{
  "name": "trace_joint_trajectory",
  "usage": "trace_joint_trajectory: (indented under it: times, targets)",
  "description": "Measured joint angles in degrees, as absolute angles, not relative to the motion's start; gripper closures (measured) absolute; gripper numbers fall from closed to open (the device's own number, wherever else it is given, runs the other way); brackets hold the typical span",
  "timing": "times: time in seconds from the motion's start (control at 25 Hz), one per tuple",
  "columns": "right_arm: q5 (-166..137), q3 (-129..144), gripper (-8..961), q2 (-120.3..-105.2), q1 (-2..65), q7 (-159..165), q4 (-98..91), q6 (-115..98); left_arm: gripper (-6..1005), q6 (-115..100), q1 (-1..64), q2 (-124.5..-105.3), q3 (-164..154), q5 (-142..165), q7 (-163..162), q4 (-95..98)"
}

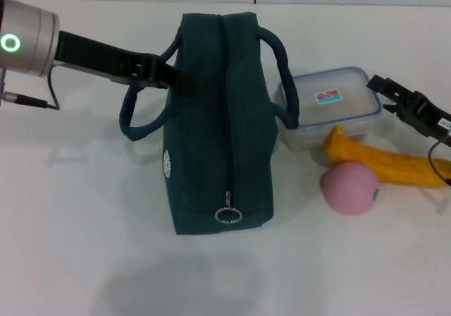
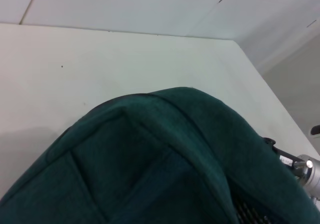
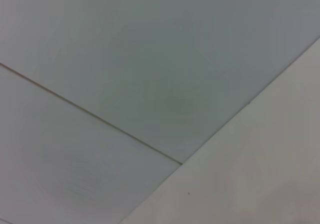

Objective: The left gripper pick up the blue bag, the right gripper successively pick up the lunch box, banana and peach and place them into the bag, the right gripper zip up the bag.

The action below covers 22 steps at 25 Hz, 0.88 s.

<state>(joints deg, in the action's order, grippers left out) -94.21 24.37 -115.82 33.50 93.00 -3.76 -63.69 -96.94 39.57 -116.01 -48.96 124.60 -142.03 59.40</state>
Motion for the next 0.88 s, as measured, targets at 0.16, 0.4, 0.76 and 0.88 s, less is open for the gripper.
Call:
trace_joint_trajectory:
  times: [0.16,0.4,0.76,0.88]
  targets:
    - [-94.2,24.4,268,-115.86,33.9,93.0,-3.7,-64.3,956,-96.9,38.6,-116.09,-49.0,124.6,-141.8,59.6]
    - [-93.1,23.7,276,-115.84,32.7,93.0,-3.3,-66.3,956,-97.5,38.0,-116.19,-48.9,124.6,-141.8,59.6]
    - [-92.7,23.7,410,-115.83,32.6,93.1,-3.2,-67.4,957,-98.2,37.8,-116.44,-48.9,124.6,-141.8,59.7]
    - [-92.7,23.8,571,-115.83,32.6,93.8,-3.2,-67.4,957,-98.3,37.8,-116.53,-48.9,124.6,-141.9,59.7]
